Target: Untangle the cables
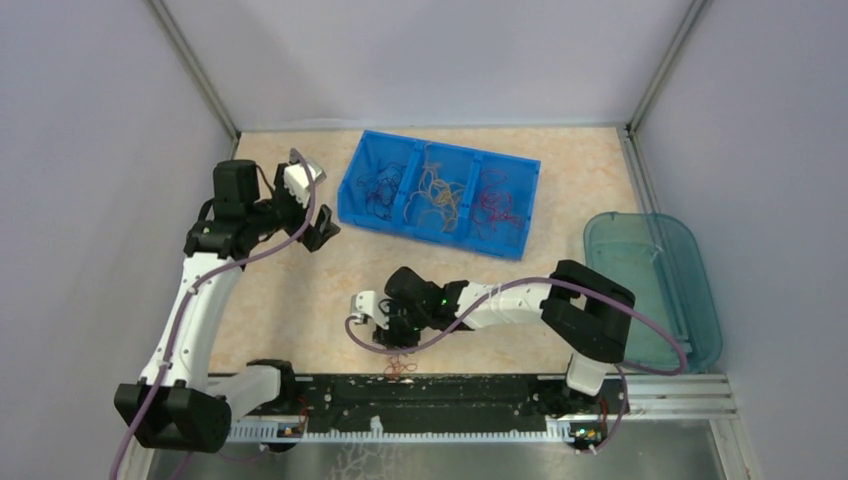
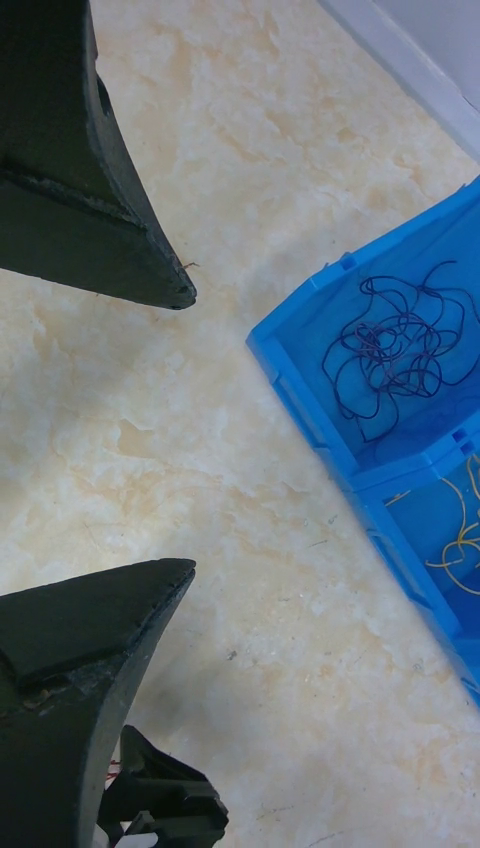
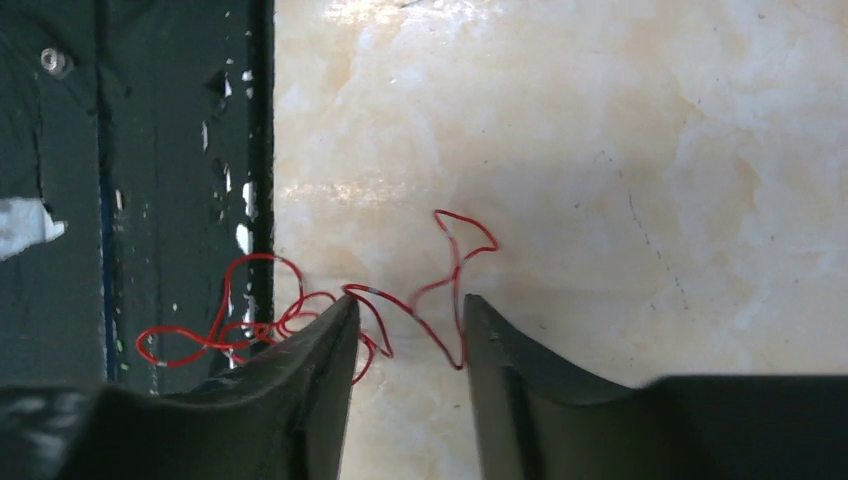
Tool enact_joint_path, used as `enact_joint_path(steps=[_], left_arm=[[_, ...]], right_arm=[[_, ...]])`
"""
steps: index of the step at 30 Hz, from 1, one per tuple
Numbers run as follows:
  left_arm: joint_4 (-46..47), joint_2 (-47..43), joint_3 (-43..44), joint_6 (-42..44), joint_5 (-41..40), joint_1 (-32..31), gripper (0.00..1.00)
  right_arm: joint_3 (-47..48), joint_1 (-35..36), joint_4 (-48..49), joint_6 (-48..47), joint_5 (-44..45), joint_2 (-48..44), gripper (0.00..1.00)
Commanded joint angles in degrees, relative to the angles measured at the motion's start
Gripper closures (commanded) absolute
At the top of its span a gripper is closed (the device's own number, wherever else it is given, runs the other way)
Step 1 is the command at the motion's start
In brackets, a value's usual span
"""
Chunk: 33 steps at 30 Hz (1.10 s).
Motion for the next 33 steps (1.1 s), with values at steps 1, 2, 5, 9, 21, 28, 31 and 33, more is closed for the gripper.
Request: enact_joint_path(steps=[1,2,5,9,21,28,31,33], left_arm=[[1.5,-1.6,-1.1,0.1,1.3,0.6,0.00],[1.7,-1.8,-1.3,0.2,1.4,0.7,0.00],[2.6,-2.3,-2.0,0.3,1.3,0.7,0.00],[3.1,-2.3,-2.2,0.3,1.4,0.8,0.00],[4.1,-3.6,-4.9,-0.3,1.5,0.8,0.00],[6.9,-3.9,-7.1,-2.4,1.4,0.9,0.00],[8.6,-4.4,-8.6,-3.0,1.0,0.9,0.00],[9.6,-4.7,-9.6,-3.4,0.8,0.9,0.00]], right_arm=[[2.4,0.6,4.8,-0.7,1.9,0.2,0.72],[2.4,0.6,4.8,-0.6,2.6,-0.3,0.82],[2.0,0.3,4.8,-0.2,5.2,-2.6,1.00],[1.5,-3.5,5.0,2.9,3.2,-8.3,1.00],[0.9,-18.8,3.4,8.3,4.8,-24.7,1.00],[2.1,-32.6,1.9,15.7,23.5,-27.4,1.00],[1.3,-37.8,3.9,17.7,26.5,-27.3,1.00],[1.3,-39.0,5.2,17.2,30.7,-26.4,1.00]])
